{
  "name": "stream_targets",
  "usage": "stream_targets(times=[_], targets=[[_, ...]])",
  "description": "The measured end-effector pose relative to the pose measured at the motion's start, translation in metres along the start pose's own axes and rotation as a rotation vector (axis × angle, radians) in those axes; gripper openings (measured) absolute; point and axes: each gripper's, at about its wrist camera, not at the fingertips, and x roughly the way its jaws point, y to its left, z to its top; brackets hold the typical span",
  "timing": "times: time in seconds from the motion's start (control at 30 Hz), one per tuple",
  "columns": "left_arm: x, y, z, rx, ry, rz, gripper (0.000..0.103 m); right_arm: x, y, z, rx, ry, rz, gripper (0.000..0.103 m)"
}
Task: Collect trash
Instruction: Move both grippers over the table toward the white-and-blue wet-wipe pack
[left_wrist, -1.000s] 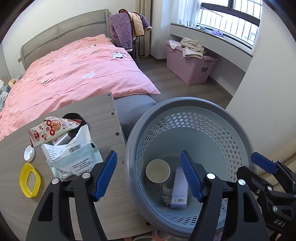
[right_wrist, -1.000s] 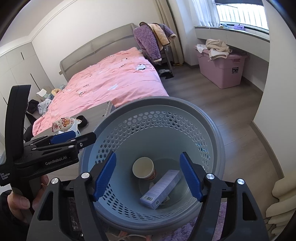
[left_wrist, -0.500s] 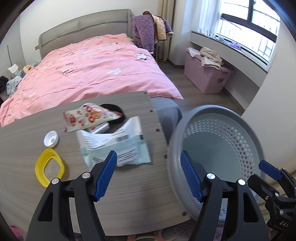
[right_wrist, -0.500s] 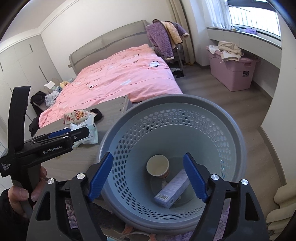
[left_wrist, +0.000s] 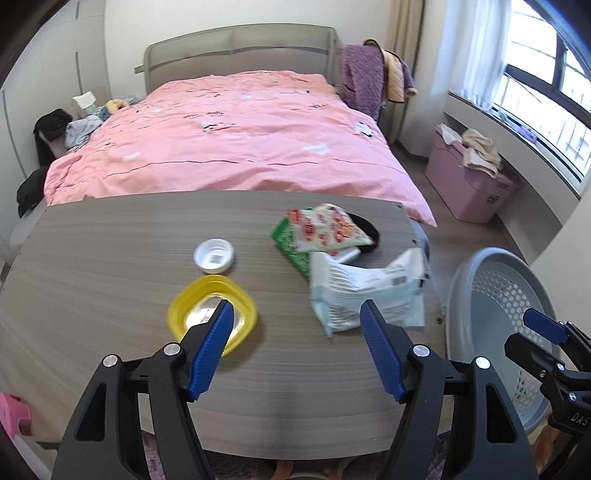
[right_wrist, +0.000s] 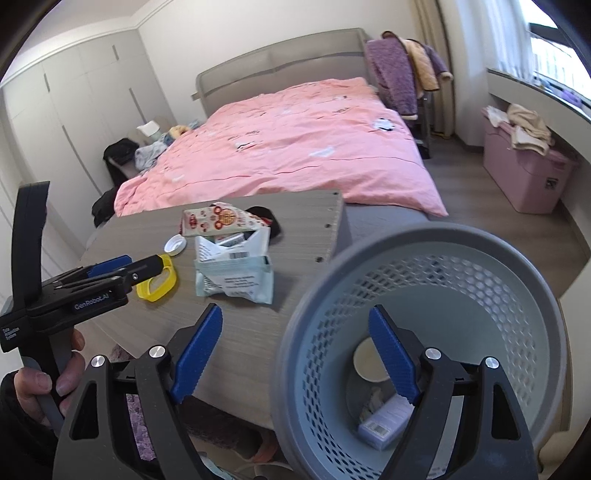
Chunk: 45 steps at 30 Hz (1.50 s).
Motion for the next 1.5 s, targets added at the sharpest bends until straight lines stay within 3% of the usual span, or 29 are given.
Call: stream_targets(times=[0.73, 1.07, 1.5], targets=[[-0.005, 0.111, 0.008, -0.182, -0.002, 0.126, 0.068, 0.065, 0.062, 0.047, -0.194, 0.121, 0.061, 0.083], [-0.004, 0.122, 0.009, -0.208, -0.001, 0.129, 0.068, 0.086, 0.077, 0.064, -0.278, 0.135, 0.069, 0.087], [-0.001, 0.129, 0.011, -0.237, -0.003, 0.133, 0.068, 0.118, 0.085, 0.066, -0.351, 0.267, 0.138, 0.087]])
